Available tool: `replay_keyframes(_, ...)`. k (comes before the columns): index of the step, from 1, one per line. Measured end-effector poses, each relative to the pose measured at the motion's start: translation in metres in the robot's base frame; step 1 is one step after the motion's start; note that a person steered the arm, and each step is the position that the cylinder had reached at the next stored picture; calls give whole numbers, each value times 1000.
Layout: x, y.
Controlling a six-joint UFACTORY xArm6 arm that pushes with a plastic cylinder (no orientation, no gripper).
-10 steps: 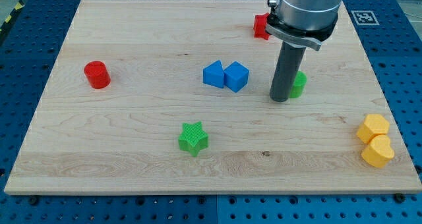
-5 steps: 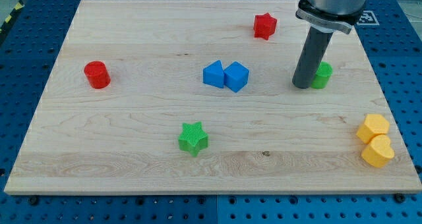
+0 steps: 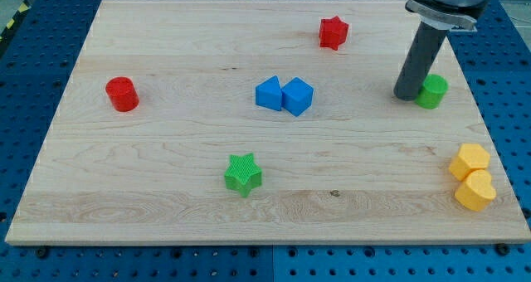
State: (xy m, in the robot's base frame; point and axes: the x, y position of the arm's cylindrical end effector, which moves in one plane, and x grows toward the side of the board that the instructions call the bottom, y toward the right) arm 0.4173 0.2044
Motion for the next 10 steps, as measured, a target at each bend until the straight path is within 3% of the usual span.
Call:
replay_keyframes(2, 36, 1)
replay_keyframes(4, 79, -64)
replay_keyframes(5, 80, -72)
replay_keyframes(7, 74, -79)
replay_keyframes(8, 37, -95)
replay_keyframes(10, 10, -115)
